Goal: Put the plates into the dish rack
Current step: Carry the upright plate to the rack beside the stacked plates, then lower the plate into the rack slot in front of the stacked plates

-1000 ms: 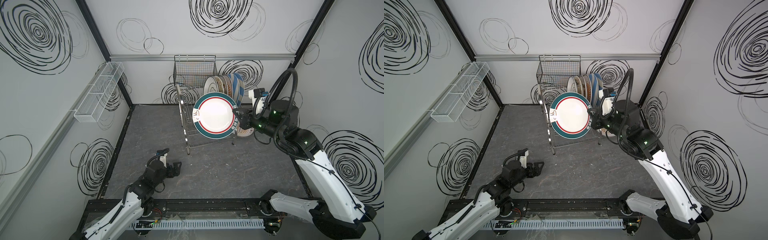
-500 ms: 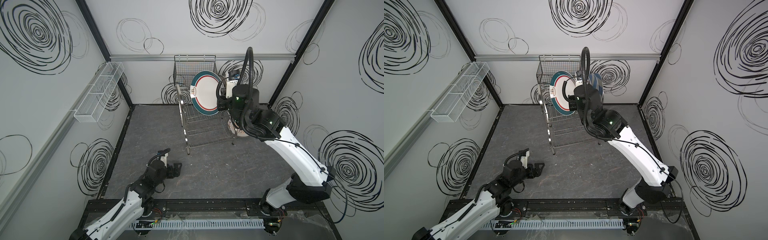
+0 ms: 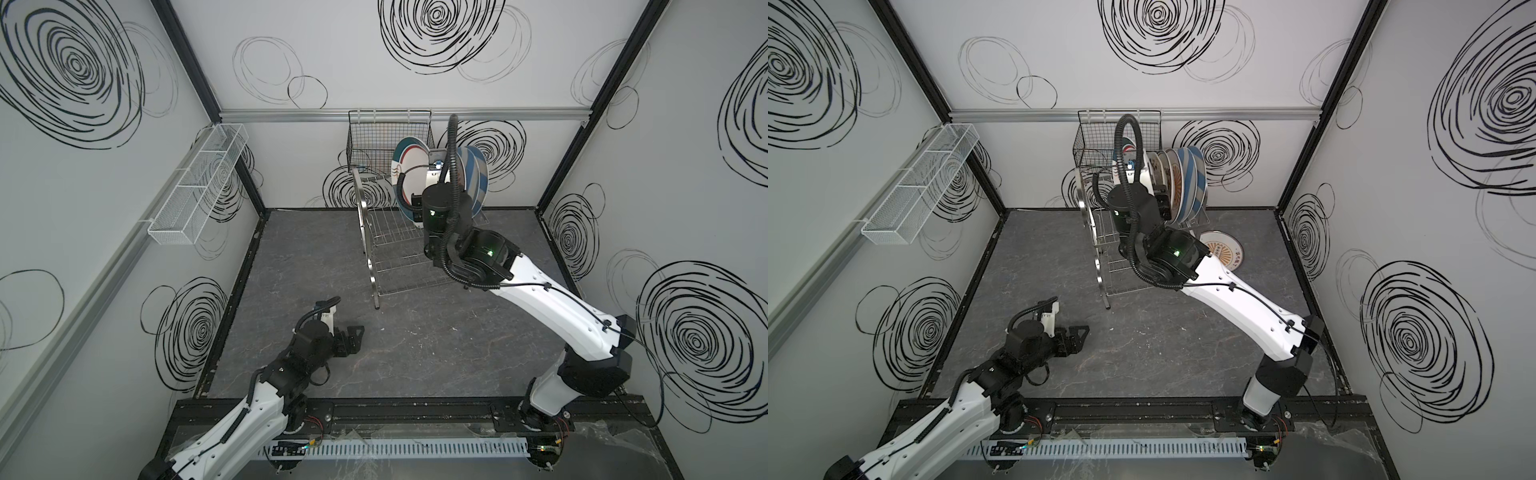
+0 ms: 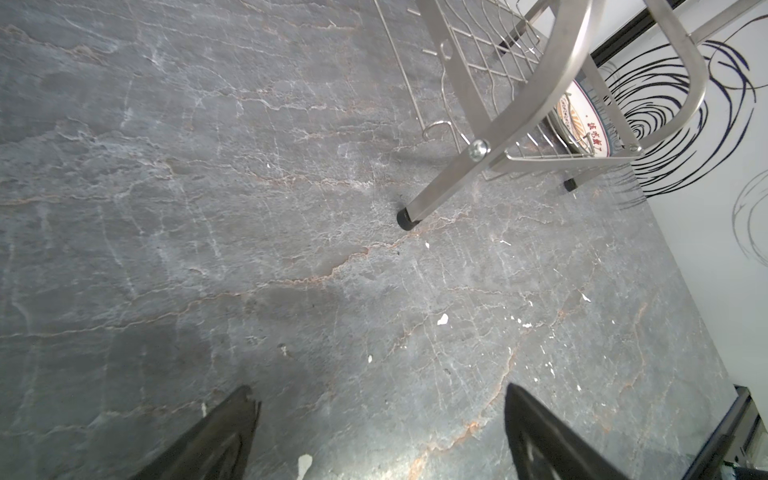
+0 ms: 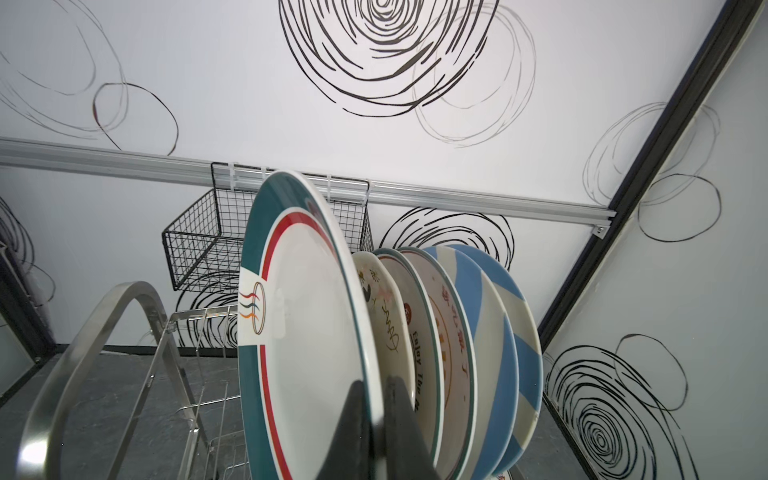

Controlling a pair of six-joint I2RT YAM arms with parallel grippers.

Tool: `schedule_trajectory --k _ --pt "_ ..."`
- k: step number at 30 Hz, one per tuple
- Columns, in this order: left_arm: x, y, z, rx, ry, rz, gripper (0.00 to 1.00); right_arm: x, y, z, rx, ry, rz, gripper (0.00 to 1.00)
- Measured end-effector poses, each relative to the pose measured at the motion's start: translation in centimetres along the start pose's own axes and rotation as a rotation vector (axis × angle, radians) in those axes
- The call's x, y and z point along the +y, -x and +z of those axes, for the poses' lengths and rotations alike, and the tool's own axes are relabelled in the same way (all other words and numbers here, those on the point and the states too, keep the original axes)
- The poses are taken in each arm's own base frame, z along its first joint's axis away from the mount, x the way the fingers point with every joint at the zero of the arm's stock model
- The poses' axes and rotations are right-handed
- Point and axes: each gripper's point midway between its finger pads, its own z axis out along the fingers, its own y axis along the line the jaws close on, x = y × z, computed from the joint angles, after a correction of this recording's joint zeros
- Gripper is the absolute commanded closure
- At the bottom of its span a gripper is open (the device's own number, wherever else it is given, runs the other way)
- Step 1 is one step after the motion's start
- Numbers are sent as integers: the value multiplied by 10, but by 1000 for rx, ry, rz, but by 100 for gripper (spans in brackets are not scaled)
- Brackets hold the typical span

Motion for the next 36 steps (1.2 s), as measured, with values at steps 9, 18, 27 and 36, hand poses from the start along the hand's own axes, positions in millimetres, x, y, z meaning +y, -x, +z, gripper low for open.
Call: schedule_trajectory --k 9,18,27,36 --pt "-2 1 -1 -6 -8 1 4 5 -9 8 1 -70 -42 100" --pt "-5 4 -3 -20 -22 5 4 15 -18 22 10 -108 -61 100" --pt "-6 2 -3 -15 -27 9 4 23 -36 38 42 -130 -102 100" --pt "-6 1 -2 -11 -28 11 4 13 -32 43 42 -150 -90 100"
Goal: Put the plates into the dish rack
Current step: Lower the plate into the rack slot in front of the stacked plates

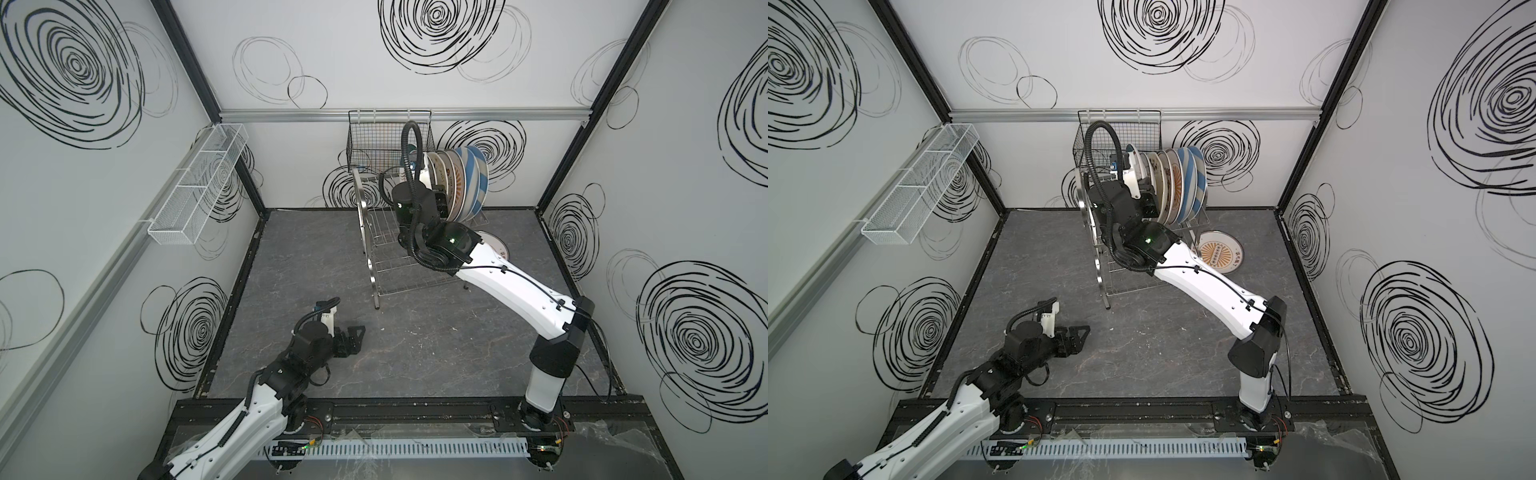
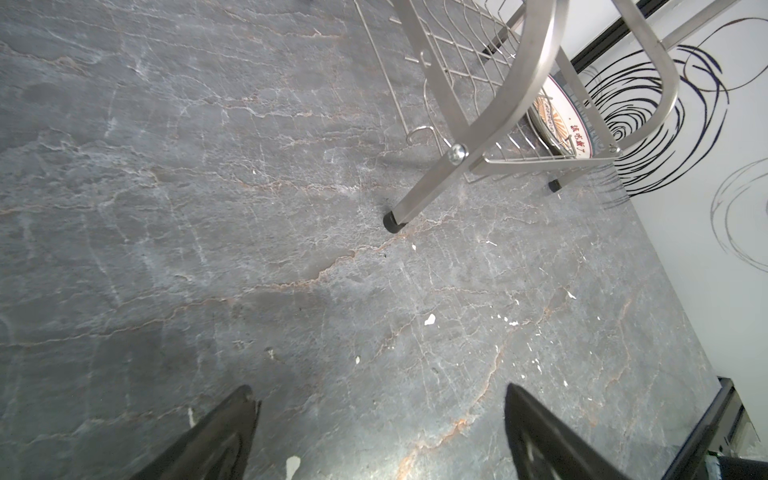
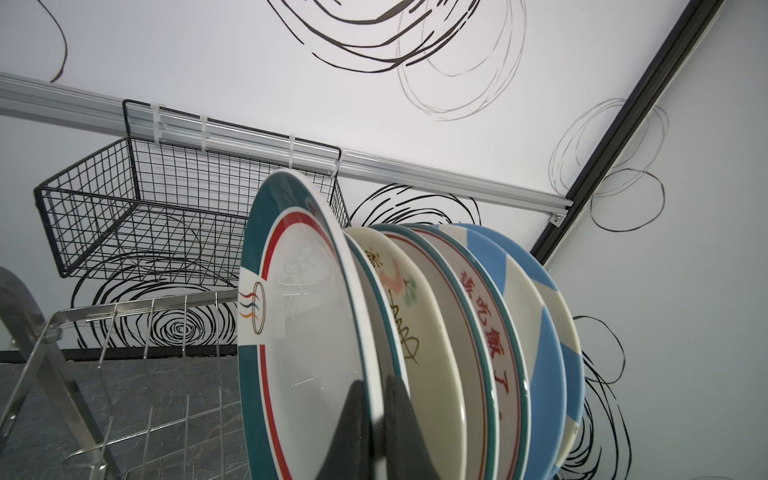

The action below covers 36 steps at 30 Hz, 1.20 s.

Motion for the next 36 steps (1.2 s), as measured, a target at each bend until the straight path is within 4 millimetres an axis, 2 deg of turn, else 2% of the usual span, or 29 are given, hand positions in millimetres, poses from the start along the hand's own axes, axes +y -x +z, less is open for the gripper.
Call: schedule_trajectory --k 21,24,31,36 --pt "0 0 0 1 -2 4 4 4 -15 13 45 50 27 99" --pt "0 0 0 1 -1 3 4 6 -16 13 49 62 27 88" --pt "0 -1 0 4 1 3 4 10 -15 10 45 76 34 78" --pt "0 -1 1 6 2 3 4 14 -9 3 36 102 27 66"
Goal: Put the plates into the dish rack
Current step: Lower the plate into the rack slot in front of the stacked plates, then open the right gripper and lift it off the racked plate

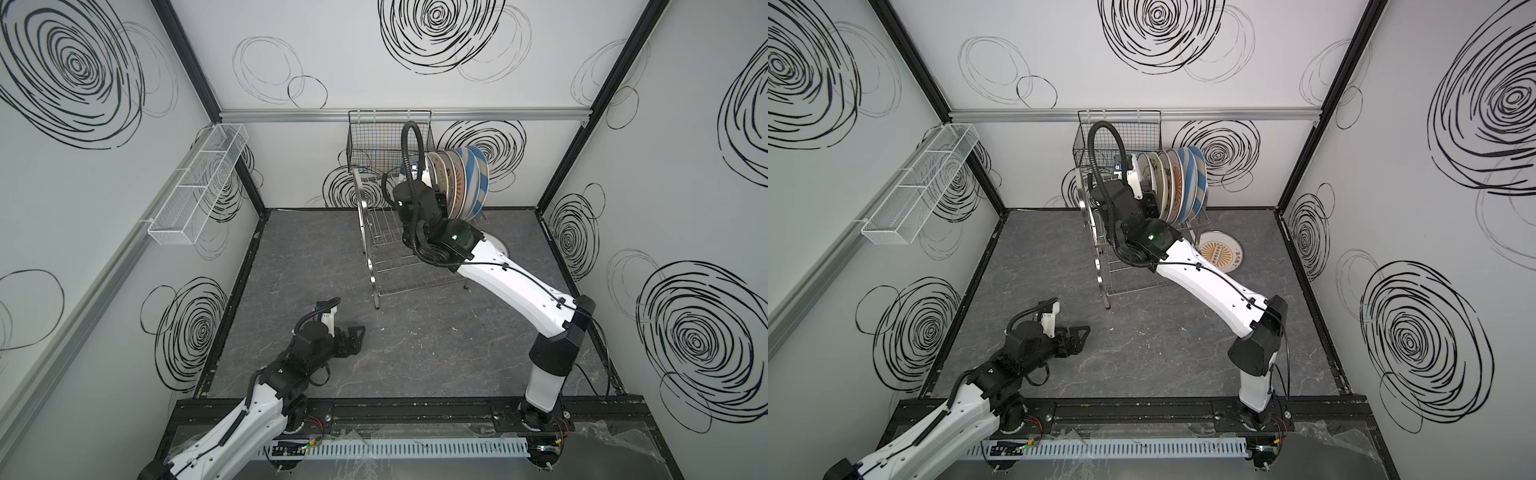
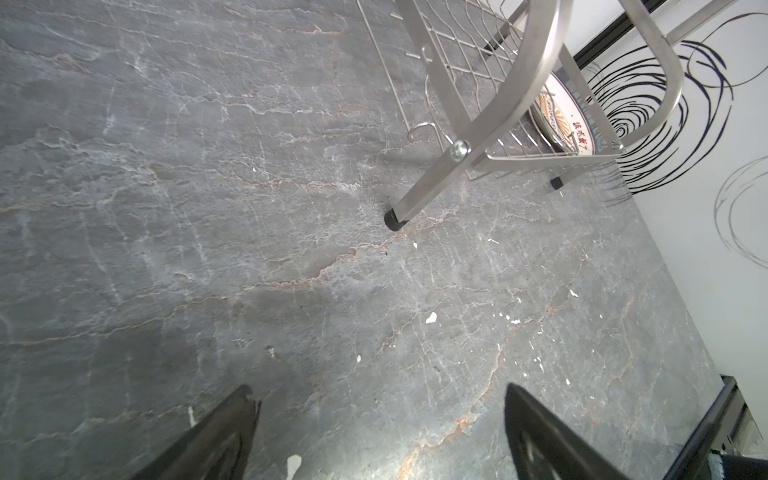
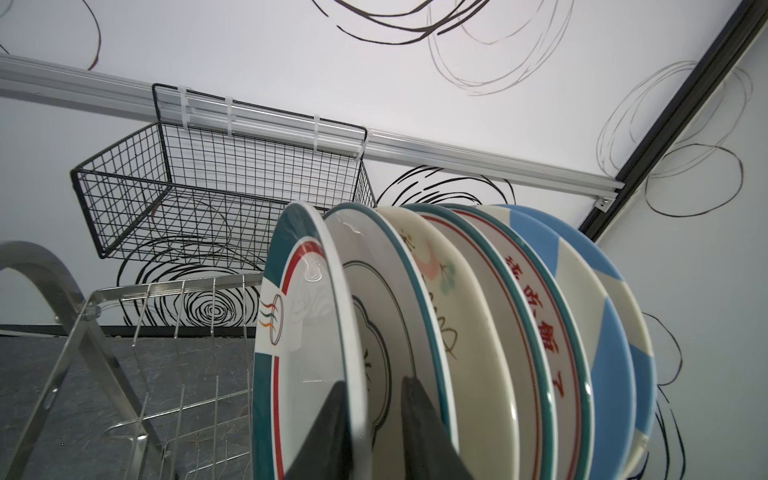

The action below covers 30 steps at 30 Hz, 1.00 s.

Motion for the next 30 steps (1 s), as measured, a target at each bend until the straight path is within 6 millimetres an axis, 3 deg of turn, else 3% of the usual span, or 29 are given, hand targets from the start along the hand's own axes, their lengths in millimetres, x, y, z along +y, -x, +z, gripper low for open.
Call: schedule_trajectory --k 5,10,15,18,22,26,30 --pt "0 0 0 1 1 0 4 2 21 -14 -29 55 30 49" --pt "0 0 0 2 0 1 4 -9 33 -26 -41 93 34 42" --pt "0 -1 0 2 0 1 4 -36 41 -51 -49 190 58 34" --pt "0 0 0 0 -1 1 4 -63 34 -73 -50 265 83 33" --pt "-1 1 -1 -8 -3 1 4 -103 1 -98 -26 332 142 33" --pt "-2 3 -1 -14 -6 2 4 -136 -67 -106 51 340 189 33" --pt "-1 2 -1 -12 -5 2 4 -162 -134 -95 156 273 217 33"
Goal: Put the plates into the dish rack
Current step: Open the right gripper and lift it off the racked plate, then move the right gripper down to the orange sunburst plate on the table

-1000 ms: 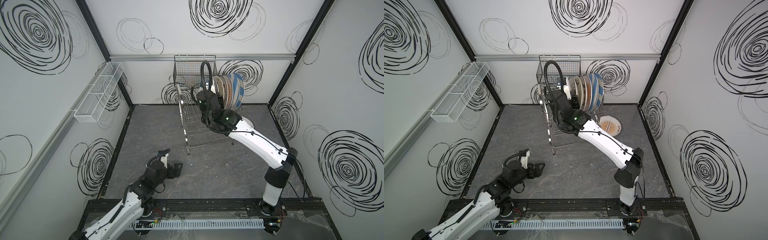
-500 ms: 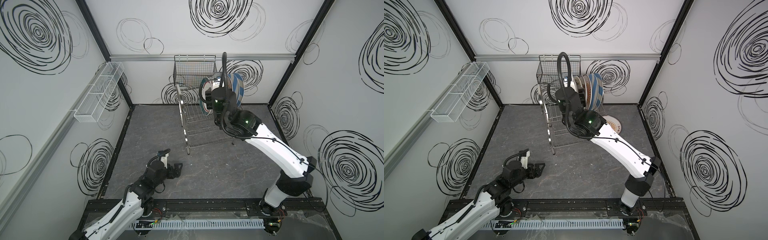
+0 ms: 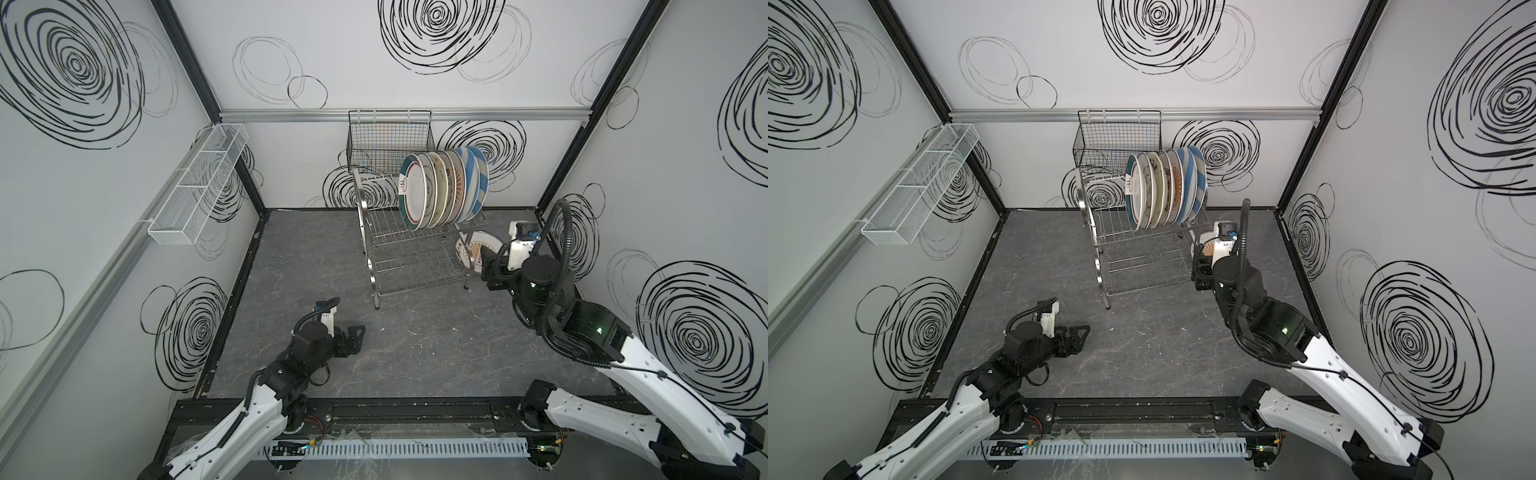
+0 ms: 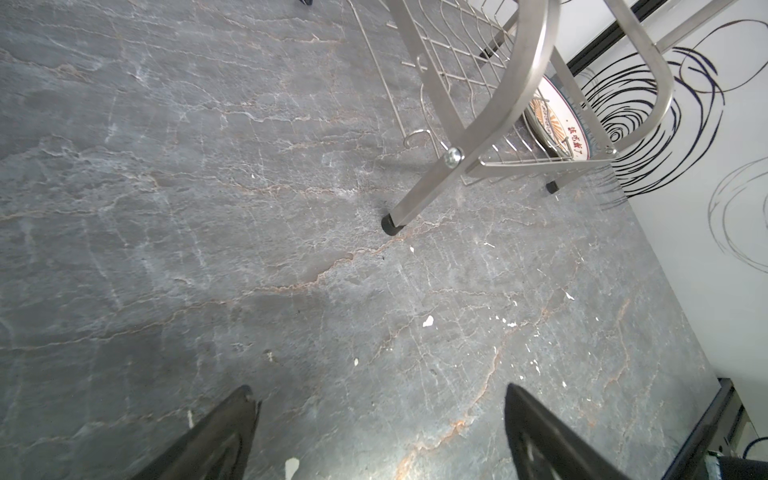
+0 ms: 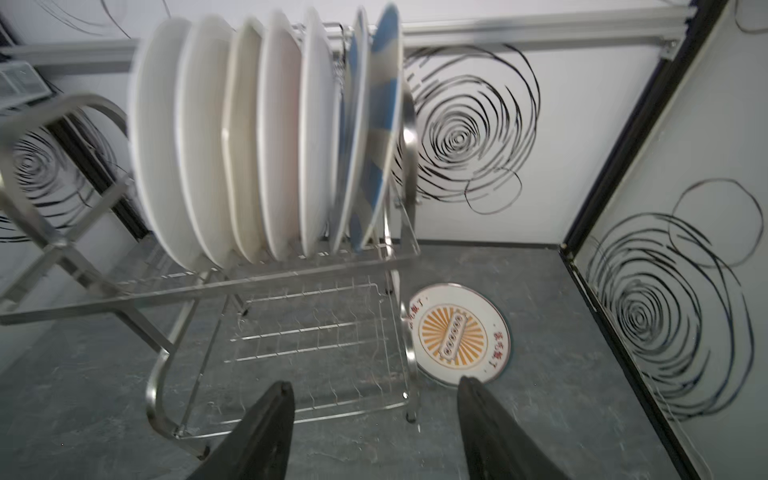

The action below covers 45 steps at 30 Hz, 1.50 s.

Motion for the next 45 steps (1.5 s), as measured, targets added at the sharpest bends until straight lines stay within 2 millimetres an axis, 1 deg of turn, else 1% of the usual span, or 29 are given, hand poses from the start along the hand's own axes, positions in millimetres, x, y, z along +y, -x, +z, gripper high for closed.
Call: schedule_trajectory --k 2,6,11,13,17,19,22,26,30,33,35,38,40,42,45 --pt "0 0 0 1 0 0 4 -21 -31 11 55 -45 30 33" --pt "0 0 0 -1 -1 0 4 -53 -73 29 139 -107 99 32" --pt "-2 2 -1 -11 -7 1 4 -80 -107 59 209 -134 186 31" --pt "-2 2 -1 -11 -8 1 4 -90 -121 76 251 -135 221 29" --pt "-1 1 -1 -5 -5 1 4 -108 -143 108 331 -141 274 28" --pt "0 0 0 1 -2 1 4 -114 -152 122 373 -136 290 27" --pt "0 -1 0 5 1 1 4 -118 -156 141 404 -135 293 27" --pt "0 0 0 -2 -1 1 4 -118 -149 169 411 -107 293 26" --pt "-2 6 -4 -32 -9 3 4 -117 -148 197 438 -82 305 26" --pt "-4 9 -6 -51 -20 4 4 -121 -159 216 478 -74 324 27" --pt "-4 9 -6 -51 -16 3 4 -126 -174 228 508 -67 345 28" --pt "-2 8 -5 -45 -9 3 4 -129 -202 241 580 -55 374 29" --pt "-1 6 -5 -40 -5 3 4 -131 -214 247 608 -58 382 28" --pt "0 5 -4 -34 -1 3 4 -130 -219 251 624 -56 382 28" --pt "1 3 -3 -26 5 2 4 -131 -216 262 619 -53 376 28"
